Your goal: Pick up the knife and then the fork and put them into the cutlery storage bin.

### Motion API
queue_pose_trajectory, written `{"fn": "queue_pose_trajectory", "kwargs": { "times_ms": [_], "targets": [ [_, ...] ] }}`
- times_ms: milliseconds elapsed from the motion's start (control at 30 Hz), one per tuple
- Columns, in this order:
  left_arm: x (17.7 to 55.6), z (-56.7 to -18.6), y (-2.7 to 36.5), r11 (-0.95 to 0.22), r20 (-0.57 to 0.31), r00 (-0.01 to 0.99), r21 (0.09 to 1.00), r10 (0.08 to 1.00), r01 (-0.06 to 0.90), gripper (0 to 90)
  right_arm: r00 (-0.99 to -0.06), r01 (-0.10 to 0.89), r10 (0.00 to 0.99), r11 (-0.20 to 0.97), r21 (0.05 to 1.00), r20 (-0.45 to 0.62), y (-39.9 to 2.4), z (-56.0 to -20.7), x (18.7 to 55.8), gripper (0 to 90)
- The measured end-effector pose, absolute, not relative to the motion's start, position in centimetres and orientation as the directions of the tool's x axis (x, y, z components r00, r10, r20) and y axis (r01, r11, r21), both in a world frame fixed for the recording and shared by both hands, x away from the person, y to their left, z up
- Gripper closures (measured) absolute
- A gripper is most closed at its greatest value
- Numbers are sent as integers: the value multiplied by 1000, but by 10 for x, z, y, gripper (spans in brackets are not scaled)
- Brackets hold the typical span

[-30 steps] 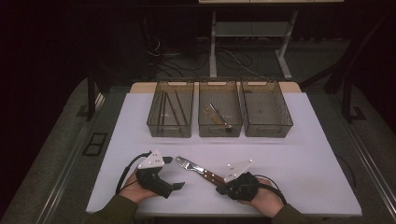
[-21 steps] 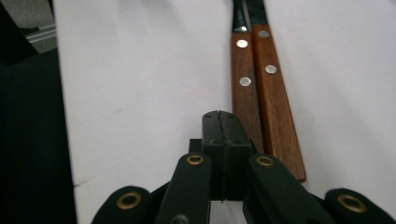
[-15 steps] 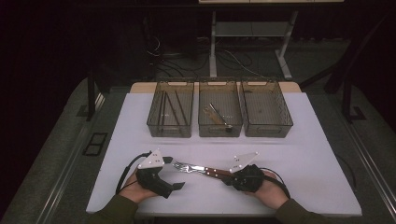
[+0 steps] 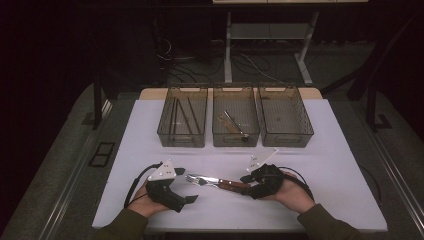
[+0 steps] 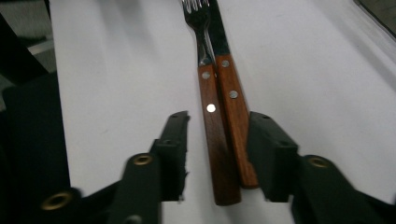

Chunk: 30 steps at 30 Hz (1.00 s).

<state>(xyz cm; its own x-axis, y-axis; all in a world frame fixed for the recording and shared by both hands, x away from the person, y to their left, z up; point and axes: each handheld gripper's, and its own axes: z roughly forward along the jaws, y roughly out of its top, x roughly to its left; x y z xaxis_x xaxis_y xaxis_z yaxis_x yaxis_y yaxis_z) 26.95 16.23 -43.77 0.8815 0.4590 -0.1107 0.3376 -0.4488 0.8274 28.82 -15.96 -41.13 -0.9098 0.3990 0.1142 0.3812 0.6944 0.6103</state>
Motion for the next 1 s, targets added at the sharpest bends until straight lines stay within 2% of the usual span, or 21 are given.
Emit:
{"fn": "queue_pose_trajectory", "kwargs": {
  "times_ms": [233, 533, 1000],
  "targets": [
    [270, -438, 162, -450, -108, 884, 829, 455, 333, 0, -926, 362, 355, 747, 558, 126, -140, -407, 299, 487],
    [269, -437, 162, -442, -115, 882, 831, 457, 337, 0, -955, 279, 293, 820, 500, 52, -119, -407, 305, 638],
    [269, -437, 162, -437, -115, 883, 835, 456, 334, 0, -965, 248, 258, 870, 425, 36, -100, -413, 308, 719]
  ]
}}
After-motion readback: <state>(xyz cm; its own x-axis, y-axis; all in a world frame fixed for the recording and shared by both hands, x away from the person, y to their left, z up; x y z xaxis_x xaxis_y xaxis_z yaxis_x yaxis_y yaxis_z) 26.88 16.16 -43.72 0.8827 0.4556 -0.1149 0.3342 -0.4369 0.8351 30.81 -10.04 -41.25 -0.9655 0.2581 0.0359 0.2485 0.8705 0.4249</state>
